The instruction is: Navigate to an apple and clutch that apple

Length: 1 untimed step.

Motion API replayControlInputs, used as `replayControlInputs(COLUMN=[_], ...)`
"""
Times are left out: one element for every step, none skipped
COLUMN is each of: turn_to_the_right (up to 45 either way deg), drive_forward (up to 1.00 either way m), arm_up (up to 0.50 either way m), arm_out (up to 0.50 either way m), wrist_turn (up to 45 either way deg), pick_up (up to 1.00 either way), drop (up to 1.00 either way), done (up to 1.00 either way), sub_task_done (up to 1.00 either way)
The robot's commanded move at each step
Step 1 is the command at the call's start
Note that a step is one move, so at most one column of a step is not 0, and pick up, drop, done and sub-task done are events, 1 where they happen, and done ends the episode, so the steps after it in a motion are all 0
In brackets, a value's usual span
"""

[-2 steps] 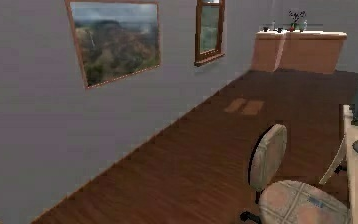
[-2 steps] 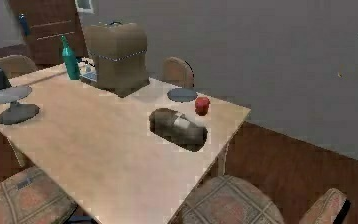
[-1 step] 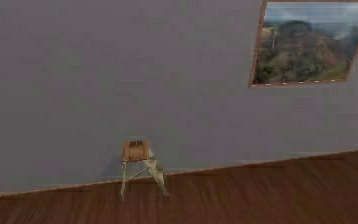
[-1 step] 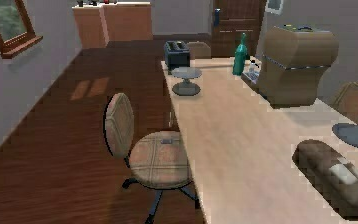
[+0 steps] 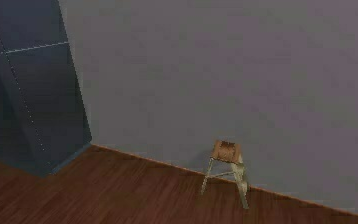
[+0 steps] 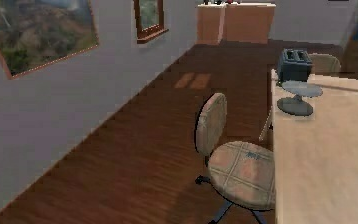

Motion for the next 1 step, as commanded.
replayControlInputs(turn_to_the_right=[0.0], drive_forward=[0.20], arm_up=[0.00], arm_out=[0.00], wrist_turn=[0.0], pick_up=[0.00], drop=[0.00], done=[0.00], sub_task_done=[0.00])
